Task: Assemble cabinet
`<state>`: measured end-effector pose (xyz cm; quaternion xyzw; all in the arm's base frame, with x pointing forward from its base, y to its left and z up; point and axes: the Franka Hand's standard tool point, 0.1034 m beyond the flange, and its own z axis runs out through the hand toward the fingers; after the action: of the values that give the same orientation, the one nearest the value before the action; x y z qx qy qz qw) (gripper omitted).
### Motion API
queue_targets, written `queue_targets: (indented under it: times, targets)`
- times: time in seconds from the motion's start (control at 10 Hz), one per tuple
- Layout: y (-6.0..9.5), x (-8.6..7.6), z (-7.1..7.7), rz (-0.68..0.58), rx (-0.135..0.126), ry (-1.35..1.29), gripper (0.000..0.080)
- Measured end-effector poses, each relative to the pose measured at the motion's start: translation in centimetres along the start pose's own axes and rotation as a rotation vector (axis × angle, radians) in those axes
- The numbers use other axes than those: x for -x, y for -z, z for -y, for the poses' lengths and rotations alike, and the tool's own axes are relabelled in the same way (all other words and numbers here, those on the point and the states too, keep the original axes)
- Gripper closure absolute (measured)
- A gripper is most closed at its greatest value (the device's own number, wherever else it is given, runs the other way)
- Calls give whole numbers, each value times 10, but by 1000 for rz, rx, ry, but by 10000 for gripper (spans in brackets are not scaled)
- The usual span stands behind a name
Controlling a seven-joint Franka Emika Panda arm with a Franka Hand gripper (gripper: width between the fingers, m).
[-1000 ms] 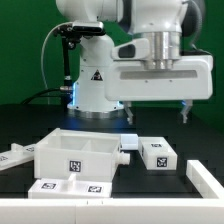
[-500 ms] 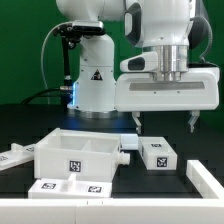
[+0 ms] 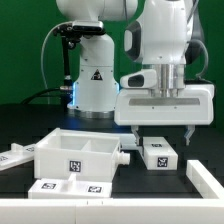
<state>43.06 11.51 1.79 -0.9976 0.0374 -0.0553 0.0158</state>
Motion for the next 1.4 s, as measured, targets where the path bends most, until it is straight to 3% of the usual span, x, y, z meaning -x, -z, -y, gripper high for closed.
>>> queue_targets:
  times: [0.4, 0.5, 0.6, 0.7, 0.9, 1.0, 1.2, 1.3, 1.4]
  targets:
    - [-7, 2, -3, -1, 4, 38, 2]
    - [-7, 2, -2, -1, 4, 41, 135]
    - [-7, 2, -2, -1, 4, 45, 135]
    - [-7, 2, -2, -1, 4, 49, 246]
    - [-7, 2, -2, -1, 4, 52, 245]
    - [-4, 12, -3, -1, 4, 85, 245]
    - [15, 40, -23, 12, 11, 229, 245]
    - [28, 35, -42, 2, 15, 267, 245]
    - [25, 41, -65, 23, 23, 251, 244]
